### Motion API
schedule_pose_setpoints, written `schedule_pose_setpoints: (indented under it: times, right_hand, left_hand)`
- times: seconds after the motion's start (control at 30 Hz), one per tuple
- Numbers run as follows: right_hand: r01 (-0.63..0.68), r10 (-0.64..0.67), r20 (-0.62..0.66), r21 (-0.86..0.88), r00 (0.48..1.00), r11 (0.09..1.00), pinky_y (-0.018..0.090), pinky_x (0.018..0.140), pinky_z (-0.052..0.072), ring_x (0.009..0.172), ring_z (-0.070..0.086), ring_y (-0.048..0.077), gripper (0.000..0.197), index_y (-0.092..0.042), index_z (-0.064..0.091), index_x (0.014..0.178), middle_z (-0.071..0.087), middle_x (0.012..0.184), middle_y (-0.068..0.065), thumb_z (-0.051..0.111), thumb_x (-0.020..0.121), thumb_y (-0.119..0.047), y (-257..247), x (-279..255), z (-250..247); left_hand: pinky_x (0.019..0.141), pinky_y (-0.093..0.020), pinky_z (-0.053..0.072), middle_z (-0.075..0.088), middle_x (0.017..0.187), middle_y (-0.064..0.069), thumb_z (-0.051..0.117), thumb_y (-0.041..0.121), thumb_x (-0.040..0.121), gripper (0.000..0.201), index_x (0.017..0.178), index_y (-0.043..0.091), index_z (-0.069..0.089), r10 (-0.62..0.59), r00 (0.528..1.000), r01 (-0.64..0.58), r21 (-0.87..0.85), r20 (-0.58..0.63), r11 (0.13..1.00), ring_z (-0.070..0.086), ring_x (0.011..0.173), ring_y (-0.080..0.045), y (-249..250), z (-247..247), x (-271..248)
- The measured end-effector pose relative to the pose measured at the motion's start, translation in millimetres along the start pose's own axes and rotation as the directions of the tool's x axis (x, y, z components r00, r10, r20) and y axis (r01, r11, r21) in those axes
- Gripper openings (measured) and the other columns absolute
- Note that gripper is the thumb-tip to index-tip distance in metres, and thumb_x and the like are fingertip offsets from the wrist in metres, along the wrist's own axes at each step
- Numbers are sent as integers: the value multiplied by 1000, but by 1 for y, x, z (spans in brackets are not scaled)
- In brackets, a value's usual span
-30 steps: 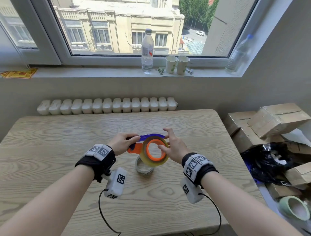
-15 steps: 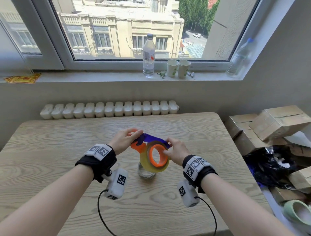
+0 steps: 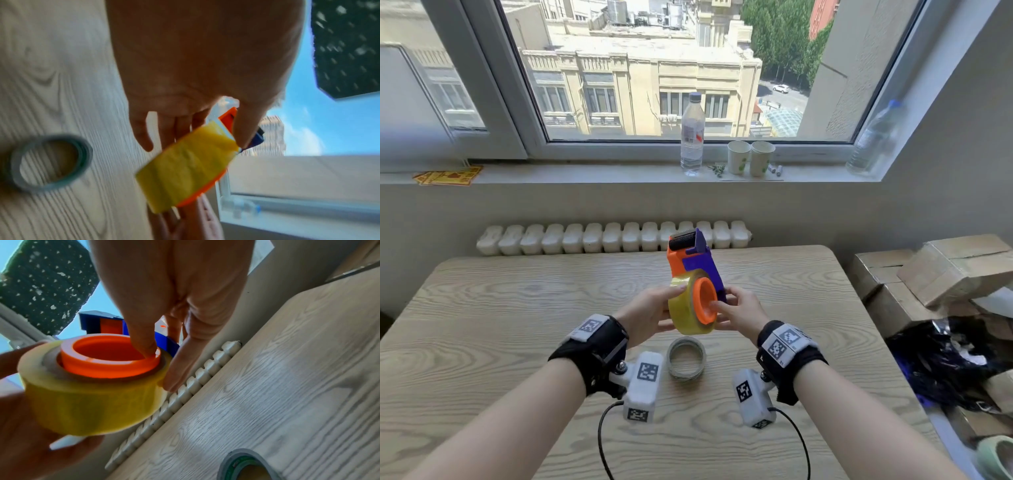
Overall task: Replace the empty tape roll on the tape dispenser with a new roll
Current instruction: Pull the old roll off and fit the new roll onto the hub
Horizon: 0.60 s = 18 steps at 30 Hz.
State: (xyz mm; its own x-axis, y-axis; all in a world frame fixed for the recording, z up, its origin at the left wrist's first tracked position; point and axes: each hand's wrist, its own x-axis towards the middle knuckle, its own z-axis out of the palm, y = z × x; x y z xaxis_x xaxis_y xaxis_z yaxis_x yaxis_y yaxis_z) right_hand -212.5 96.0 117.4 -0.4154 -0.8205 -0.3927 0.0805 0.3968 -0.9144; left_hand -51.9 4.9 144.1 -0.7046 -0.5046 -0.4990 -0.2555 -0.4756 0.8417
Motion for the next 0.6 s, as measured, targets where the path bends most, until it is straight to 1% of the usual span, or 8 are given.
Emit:
schedule_pose_setpoints:
  times: [0.07,0.17,0.2,0.27,0.33,0.47,0.53,0.6]
  right_hand:
    - [7,-7,18,7,1000,1000,26,55,57,62,59,25,15,-4,55,102,58,92,20,59,87,-2,-2,1,1]
    - [17,-17,40,7,999,1000,30,63,59,70,64,29,20,0,56,107,61,99,23,59,88,-6,-5,1,-1]
    - [21,-21,47,-6,999,1000,31,66,59,73,65,30,25,2,56,110,62,101,24,60,88,-8,-6,2,-2]
    - [38,-35,56,-53,998,998,34,71,59,82,66,30,31,2,57,113,64,106,24,62,87,-14,-8,3,-5]
    - [72,-69,34,-98,997,993,37,75,57,90,64,27,32,-2,56,113,64,107,20,62,87,-20,-11,5,-7]
    - [141,-154,-50,-197,987,970,36,84,51,101,58,22,45,-11,47,120,58,109,7,65,84,-32,-18,9,-13]
    - [168,-198,-124,-218,972,961,38,86,51,98,59,23,41,-12,47,113,59,104,7,64,84,-34,-21,9,-15]
    - [210,-256,-193,-229,947,950,37,79,53,86,61,21,28,-12,52,99,62,91,5,60,87,-37,-26,6,-15]
  left_hand:
    - [85,-32,48,69,111,-9,48,36,91,35,114,12,60,20,1000,-19,-62,22,998,64,100,-21,4,2,1]
    - [76,-29,51,70,106,-10,48,29,92,33,113,8,61,66,997,-61,-110,46,992,67,91,-19,10,5,1]
    - [77,-31,52,70,105,-10,48,27,92,31,113,7,61,82,995,-76,-118,51,990,67,90,-19,12,5,1]
    - [87,-39,50,67,109,-14,49,23,92,34,118,3,59,108,992,-100,-120,66,988,65,95,-24,15,6,2]
    - [89,-40,49,66,111,-15,52,22,89,39,122,1,56,135,987,-124,-120,87,985,64,96,-26,19,6,2]
    - [81,-31,53,68,108,-10,56,15,85,36,120,3,57,179,975,-164,-121,128,979,65,94,-22,23,10,4]
    - [85,-32,51,66,110,-11,56,6,86,37,123,3,54,190,973,-175,-120,128,977,64,97,-21,24,12,5]
    - [87,-32,50,66,109,-11,55,-3,84,39,123,5,52,198,972,-185,-111,123,976,65,98,-21,25,15,6]
